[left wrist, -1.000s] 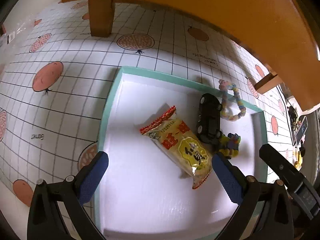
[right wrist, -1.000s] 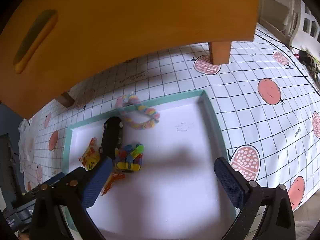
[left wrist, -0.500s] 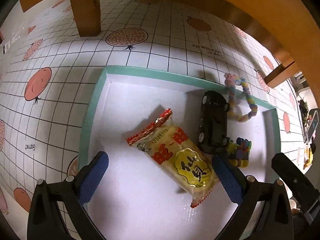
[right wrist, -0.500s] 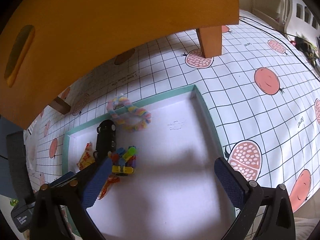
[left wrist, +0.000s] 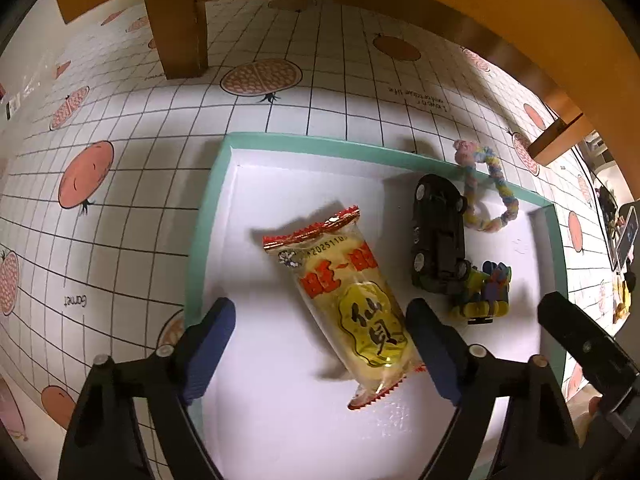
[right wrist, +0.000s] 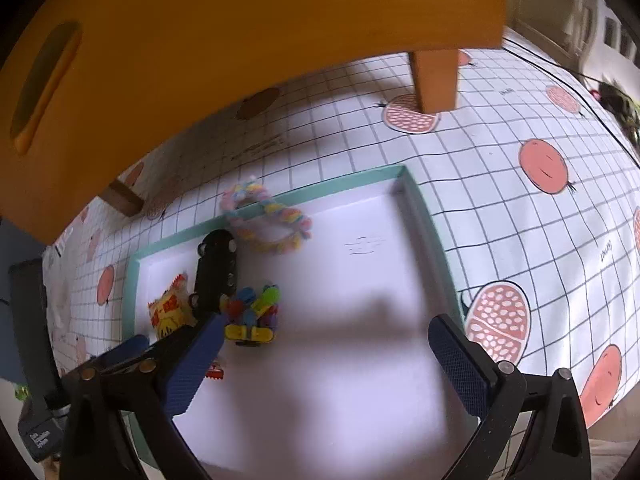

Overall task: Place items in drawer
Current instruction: 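Move both open tools over the remaining items on the tray, then grasp the colourful block toy with the right tool while the left tool grasps the yellow cracker packet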

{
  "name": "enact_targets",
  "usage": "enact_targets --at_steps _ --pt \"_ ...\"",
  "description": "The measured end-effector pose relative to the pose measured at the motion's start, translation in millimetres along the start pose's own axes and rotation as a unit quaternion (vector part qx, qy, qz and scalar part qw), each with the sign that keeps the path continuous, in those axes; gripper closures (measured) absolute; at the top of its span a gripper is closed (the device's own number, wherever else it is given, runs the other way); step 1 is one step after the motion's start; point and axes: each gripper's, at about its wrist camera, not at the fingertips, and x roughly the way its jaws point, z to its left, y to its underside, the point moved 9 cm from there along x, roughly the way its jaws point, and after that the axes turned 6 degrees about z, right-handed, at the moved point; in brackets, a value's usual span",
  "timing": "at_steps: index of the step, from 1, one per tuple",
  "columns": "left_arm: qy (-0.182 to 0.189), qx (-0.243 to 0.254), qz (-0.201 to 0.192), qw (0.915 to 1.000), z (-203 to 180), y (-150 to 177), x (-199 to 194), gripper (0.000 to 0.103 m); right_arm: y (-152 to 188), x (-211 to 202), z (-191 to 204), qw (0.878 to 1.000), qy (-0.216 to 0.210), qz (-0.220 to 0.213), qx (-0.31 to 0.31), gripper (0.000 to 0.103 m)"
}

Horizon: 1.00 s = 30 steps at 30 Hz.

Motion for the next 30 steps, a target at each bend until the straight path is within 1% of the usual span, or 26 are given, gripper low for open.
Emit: enact_targets --at_steps 4,8,11,15,17,21,23,26,27,28,30 --pt "-0.001 0.006 -0.004 1.0 4.6 1.7 -6.0 0.021 3.3 5.0 13.8 0.999 0.002 0.007 -0.033 0.0" --pt "-0.004 0.013 -0.007 0.9999 8.2 3.3 -11.0 0.028 7.6 13.6 29.9 0.998 0.004 0.017 -0.067 0.0" --pt "-0.005 0.011 -0.009 0.9999 13.6 4.3 -14.2 0.029 8.9 19.7 33.0 0.997 0.006 0.022 -0.076 0.001" --pt "-0.002 0.005 -0.008 1.0 19.6 5.1 -17.1 0.029 7.9 28.0 35.4 0.996 0.007 0.028 -0.085 0.009" --pt "0.001 0.002 -0.007 1.0 21.1 6.0 -17.5 0.029 7.0 29.8 38.1 0.996 0.002 0.029 -0.086 0.011" --pt "0.005 -0.002 -0.006 1.0 21.3 4.5 -16.7 0.029 5.1 33.1 42.3 0.995 0.001 0.029 -0.097 0.023" --pt "0.006 -0.004 -0.005 1.0 19.3 3.0 -14.4 0.029 5.6 34.0 47.4 0.995 -0.012 0.03 -0.099 0.027" --pt "0.006 -0.005 -0.004 1.0 18.5 2.9 -14.4 0.029 6.0 33.6 52.5 0.994 -0.022 0.029 -0.103 0.036" --pt "0.008 -0.008 -0.003 0.9999 18.4 2.9 -13.9 0.029 6.4 33.3 54.1 0.994 -0.025 0.029 -0.104 0.043" --pt "0.01 -0.01 -0.002 0.9999 18.4 2.4 -13.4 0.029 6.6 33.2 54.3 0.994 -0.026 0.03 -0.105 0.047" --pt "0.01 -0.011 -0.001 0.9999 18.8 2.7 -13.2 0.029 7.1 33.6 56.2 0.993 -0.03 0.032 -0.108 0.05"
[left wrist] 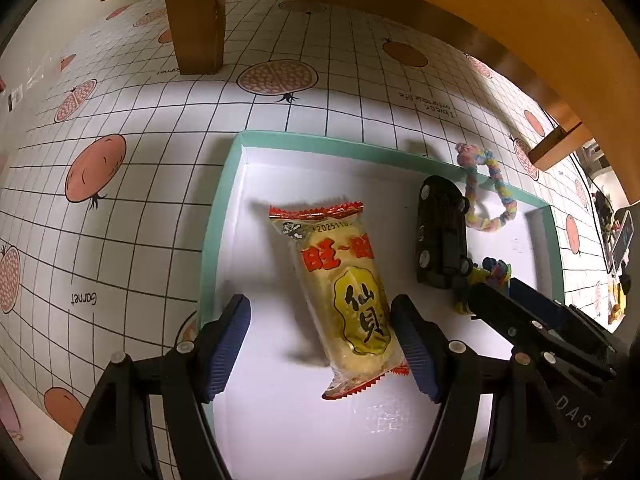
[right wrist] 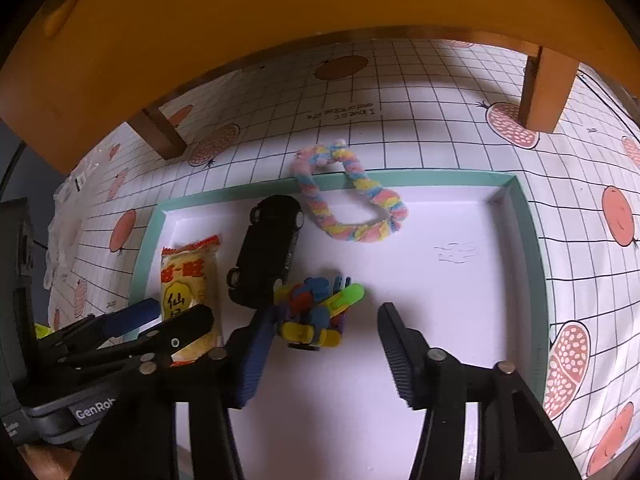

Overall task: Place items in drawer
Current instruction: 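Grasp the colourful block toy with the right tool while the left tool grasps the yellow cracker packet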

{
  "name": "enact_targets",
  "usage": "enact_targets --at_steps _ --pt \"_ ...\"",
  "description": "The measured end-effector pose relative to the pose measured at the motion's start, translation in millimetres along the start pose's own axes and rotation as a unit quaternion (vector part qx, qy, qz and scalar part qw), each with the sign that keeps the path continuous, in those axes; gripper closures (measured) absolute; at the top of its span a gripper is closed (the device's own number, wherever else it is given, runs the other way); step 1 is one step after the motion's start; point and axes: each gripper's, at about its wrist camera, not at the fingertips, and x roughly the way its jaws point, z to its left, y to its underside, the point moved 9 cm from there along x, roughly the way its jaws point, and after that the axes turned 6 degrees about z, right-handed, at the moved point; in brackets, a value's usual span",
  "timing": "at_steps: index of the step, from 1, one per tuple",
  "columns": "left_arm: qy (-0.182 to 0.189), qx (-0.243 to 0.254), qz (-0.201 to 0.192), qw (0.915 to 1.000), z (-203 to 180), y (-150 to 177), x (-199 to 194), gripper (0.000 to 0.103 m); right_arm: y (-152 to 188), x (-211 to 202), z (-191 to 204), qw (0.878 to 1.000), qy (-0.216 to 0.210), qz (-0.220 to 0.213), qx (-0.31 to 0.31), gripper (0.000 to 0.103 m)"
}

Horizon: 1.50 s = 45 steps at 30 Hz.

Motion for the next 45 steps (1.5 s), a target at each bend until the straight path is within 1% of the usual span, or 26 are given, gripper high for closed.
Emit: enact_targets --at_steps 1,5,9,12,20,26,30,37,45 --pt "-0.001 0.0 0.0 1.0 -0.4 -0.1 0.3 0.029 0.1 0.3 1.2 1.0 -0.002 0.001 -0.002 0.052" --pt "-0.001 -0.003 0.001 1.0 -1.6 0.0 0.9 0.029 -0.5 1.5 0.8 1.0 -0.009 0.003 -0.001 0.052" --pt "-0.01 0.001 -0.002 1.0 -2.7 -0.5 0.5 0.029 0.4 -0.3 5.1 1.0 -0.02 0.006 -0.005 0.062" --pt "-0.011 0.001 -0.001 0.9999 -3.4 -0.8 0.9 0.03 0.7 -0.6 7.2 1.0 -0.027 0.009 -0.006 0.064" --pt "-0.016 0.007 0.001 0.9999 -6.4 -0.4 1.5 0.03 3.0 -3.7 3.6 0.999 -0.029 0.013 0.001 0.064" --pt "-0.018 0.004 0.002 0.9998 -5.1 0.6 0.8 0.03 5.5 -9.2 -18.1 0.998 -0.034 0.017 0.046 0.064" --pt "-0.019 0.01 0.005 0.9998 -7.3 1.5 2.0 0.03 6.1 -9.5 -25.9 0.996 -0.052 0.02 0.072 0.064" --pt "-0.021 0.016 0.013 0.9996 -12.4 3.5 7.6 0.03 4.2 -7.0 -25.6 0.996 -0.054 0.02 0.072 0.063" --pt "-0.028 0.022 0.01 0.9993 -14.7 -0.1 11.8 0.03 4.0 -1.1 -20.5 0.997 -0.053 0.022 0.059 0.06"
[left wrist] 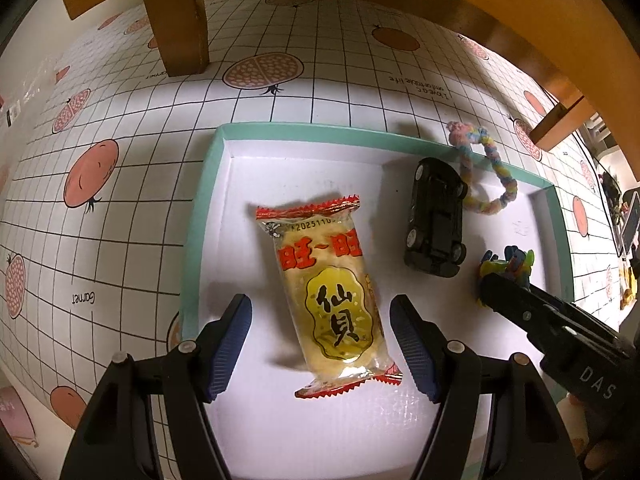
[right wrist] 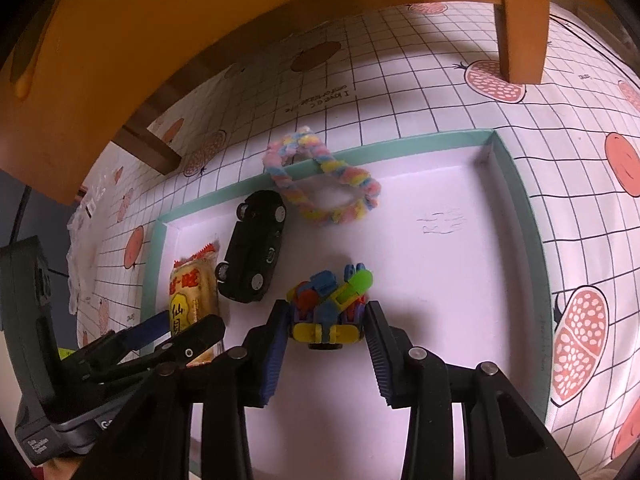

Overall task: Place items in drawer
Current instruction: 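Grasp the colourful block toy with the right tool while the left tool grasps the yellow cracker packet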

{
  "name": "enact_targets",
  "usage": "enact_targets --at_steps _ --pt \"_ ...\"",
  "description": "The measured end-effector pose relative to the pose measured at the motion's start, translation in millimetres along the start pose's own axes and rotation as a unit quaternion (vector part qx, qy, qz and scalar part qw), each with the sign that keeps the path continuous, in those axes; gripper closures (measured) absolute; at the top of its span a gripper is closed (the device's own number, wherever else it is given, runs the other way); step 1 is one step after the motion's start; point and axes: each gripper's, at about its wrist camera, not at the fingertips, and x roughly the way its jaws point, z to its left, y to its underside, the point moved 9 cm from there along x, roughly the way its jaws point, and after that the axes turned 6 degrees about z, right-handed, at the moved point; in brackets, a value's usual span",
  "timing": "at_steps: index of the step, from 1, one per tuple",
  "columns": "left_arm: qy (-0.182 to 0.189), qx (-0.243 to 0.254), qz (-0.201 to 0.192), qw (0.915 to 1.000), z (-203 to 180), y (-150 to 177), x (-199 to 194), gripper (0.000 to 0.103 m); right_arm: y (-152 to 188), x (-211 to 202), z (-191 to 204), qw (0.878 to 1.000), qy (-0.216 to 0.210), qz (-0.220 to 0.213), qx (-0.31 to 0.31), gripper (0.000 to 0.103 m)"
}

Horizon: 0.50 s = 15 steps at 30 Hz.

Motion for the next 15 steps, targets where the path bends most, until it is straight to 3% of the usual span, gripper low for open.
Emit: enact_targets --at_steps 4,11,15 --pt "-0.003 0.003 -0.002 1.0 2.0 -0.3 -0.1 0.032 -0.5 0.9 1.4 1.0 0.007 -0.001 -0.007 0.06" --pt "-0.001 0.019 -0.006 0.9998 0.6 1.0 -3.9 0.06 1.6 -0.2 1.7 1.0 0.013 0.0 -0.016 0.063" --pt "0.008 0.021 -0.003 0.9998 0.1 2.8 -6.2 0.064 2.5 -2.1 0.4 1.0 0.015 -0.002 -0.011 0.064"
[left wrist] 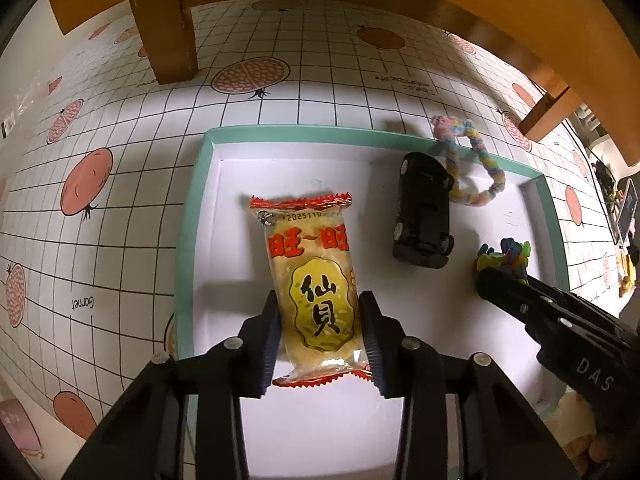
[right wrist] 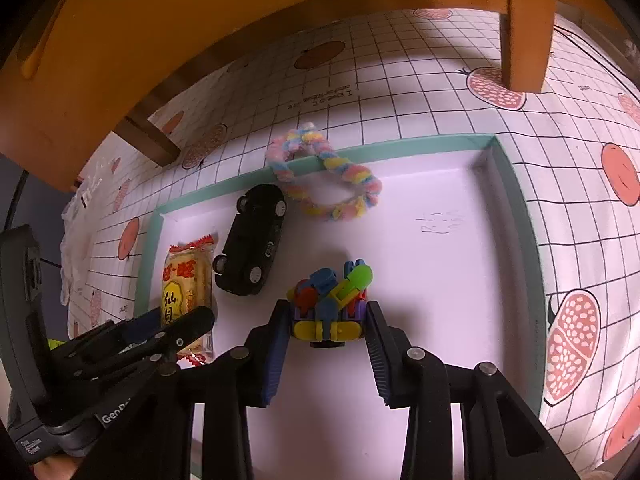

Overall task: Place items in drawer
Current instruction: 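Grasp the colourful block toy with the right tool while the left tool grasps the yellow cracker packet, then lift the cracker packet and block toy and carry both to the open drawer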

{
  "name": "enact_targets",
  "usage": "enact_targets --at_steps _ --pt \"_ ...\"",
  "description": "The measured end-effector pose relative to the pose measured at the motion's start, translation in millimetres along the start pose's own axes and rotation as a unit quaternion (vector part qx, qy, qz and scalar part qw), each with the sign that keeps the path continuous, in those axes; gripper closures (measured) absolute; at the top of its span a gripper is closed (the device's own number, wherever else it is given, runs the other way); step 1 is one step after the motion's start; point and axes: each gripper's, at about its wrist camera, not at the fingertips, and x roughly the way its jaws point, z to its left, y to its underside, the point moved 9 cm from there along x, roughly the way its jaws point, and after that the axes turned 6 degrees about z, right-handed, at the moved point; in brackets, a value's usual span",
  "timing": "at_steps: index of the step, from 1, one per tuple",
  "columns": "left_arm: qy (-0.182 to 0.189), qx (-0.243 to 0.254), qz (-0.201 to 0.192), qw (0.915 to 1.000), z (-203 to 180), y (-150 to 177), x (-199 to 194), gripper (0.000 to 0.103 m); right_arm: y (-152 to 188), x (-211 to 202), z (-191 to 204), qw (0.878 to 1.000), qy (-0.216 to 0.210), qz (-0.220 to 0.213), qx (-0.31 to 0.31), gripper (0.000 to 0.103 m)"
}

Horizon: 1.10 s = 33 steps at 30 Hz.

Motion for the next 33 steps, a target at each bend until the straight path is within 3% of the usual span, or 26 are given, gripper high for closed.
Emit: enact_targets --at_steps 16,24,33 --pt "0.024 0.001 -0.033 0.9992 2.6 7.4 -48.8 0.064 1.7 -21.4 -6.8 0.999 -0.004 -0.018 0.029 0.064" --pt "0.058 0.027 -0.087 0.9941 -19.1 0.9 -107.1 0.064 -1.8 -61.1 4.4 0.998 -0.002 -0.054 0.01 0.064" --pt "0.099 0.061 -0.167 0.9791 -49.6 -12.8 -186.7 0.064 -18.0 -133.9 27.2 0.992 0.001 -0.123 -0.017 0.063"
